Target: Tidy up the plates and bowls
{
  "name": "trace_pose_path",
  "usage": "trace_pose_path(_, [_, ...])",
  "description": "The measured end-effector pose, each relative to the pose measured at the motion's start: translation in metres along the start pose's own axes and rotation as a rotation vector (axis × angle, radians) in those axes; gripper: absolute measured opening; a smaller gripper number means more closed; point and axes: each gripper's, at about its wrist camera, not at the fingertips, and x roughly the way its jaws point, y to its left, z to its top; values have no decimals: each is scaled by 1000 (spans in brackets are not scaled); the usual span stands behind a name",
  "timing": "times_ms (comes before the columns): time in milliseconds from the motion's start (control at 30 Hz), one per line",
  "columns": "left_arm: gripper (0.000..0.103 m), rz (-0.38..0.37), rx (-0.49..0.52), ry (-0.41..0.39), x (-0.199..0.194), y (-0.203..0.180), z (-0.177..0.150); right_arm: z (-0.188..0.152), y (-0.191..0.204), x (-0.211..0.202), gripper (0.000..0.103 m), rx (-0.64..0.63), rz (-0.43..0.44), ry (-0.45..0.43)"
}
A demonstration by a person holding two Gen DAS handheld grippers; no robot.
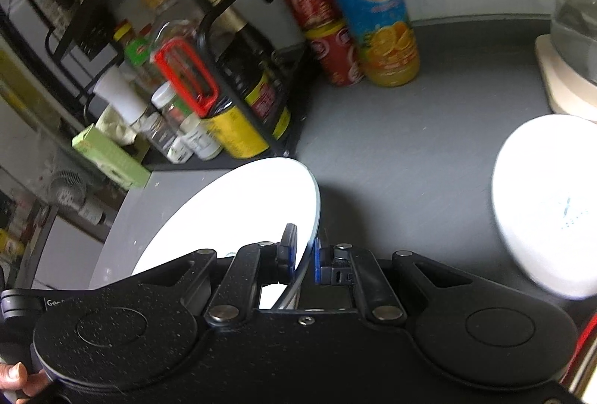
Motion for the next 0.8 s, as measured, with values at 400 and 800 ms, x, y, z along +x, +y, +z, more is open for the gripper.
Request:
trace_pose_path(400, [12,29,-76,23,0,38,-8,-14,25,20,9,-63,-14,69])
trace_pose_path(800, [12,38,-88,59,10,48,-5,-19,28,35,8,-64,-41,106])
